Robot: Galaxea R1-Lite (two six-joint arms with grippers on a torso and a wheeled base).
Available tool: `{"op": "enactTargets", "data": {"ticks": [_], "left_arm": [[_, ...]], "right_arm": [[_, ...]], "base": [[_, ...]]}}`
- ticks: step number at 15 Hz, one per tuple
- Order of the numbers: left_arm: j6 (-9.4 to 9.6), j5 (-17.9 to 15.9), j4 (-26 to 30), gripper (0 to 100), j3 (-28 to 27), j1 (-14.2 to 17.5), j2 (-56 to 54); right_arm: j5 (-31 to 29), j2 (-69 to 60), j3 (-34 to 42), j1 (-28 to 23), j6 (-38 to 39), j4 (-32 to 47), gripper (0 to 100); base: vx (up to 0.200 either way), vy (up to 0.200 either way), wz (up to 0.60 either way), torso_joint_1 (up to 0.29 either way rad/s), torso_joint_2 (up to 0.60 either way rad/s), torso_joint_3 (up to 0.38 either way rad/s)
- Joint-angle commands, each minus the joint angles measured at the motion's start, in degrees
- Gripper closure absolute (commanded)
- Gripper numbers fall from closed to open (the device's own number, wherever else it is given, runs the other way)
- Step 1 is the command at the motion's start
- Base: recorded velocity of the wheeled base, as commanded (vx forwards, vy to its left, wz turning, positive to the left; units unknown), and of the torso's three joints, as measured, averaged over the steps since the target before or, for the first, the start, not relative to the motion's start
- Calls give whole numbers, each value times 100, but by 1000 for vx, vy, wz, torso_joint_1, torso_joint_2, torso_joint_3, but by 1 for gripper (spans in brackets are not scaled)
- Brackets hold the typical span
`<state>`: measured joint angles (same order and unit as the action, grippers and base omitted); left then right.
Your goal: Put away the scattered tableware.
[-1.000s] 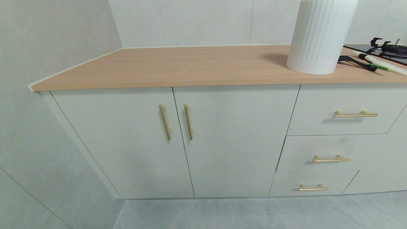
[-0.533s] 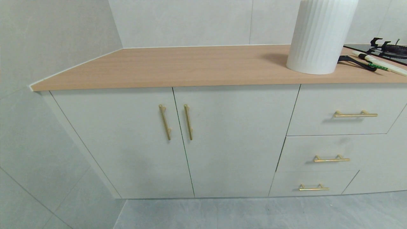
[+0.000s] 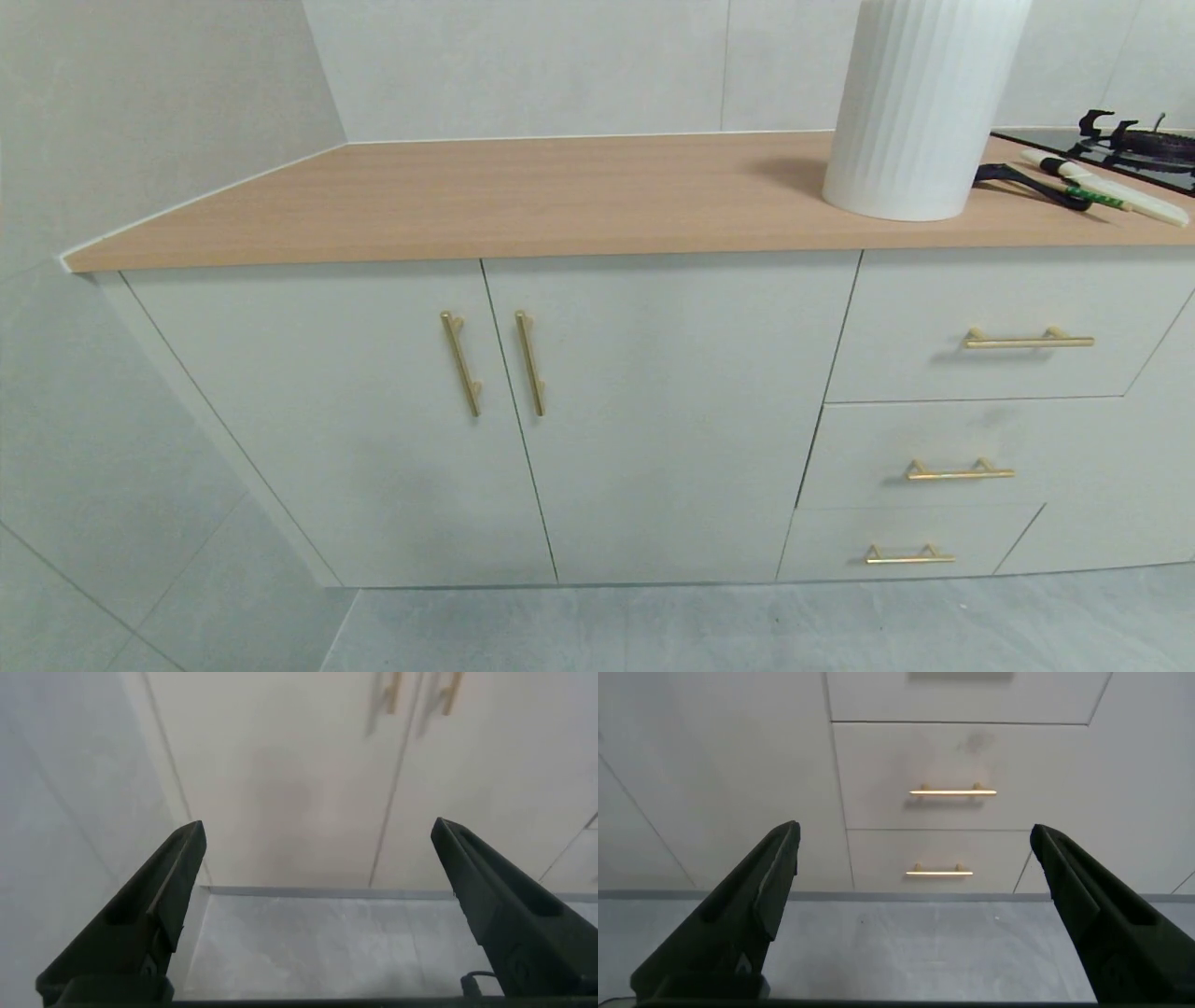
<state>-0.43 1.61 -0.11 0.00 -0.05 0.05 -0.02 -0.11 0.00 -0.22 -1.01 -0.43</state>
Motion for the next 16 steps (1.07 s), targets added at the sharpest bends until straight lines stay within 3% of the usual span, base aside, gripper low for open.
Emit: {"op": "enactTargets", "data": {"ticks": [1,11,16], "left_arm": [[-1,6,2,0,0,-4,4],[-1,6,2,0,0,-4,4],[-1,6,2,0,0,-4,4]], "right_arm": [[2,11,0,-4,-4,-1,0],[2,11,0,-4,5,-1,0],[2,11,0,-4,5,-1,0]], "base": [[0,-200,0,-2,2,2],[0,-200,0,2,1,3],[0,0,0,0,0,0]]}}
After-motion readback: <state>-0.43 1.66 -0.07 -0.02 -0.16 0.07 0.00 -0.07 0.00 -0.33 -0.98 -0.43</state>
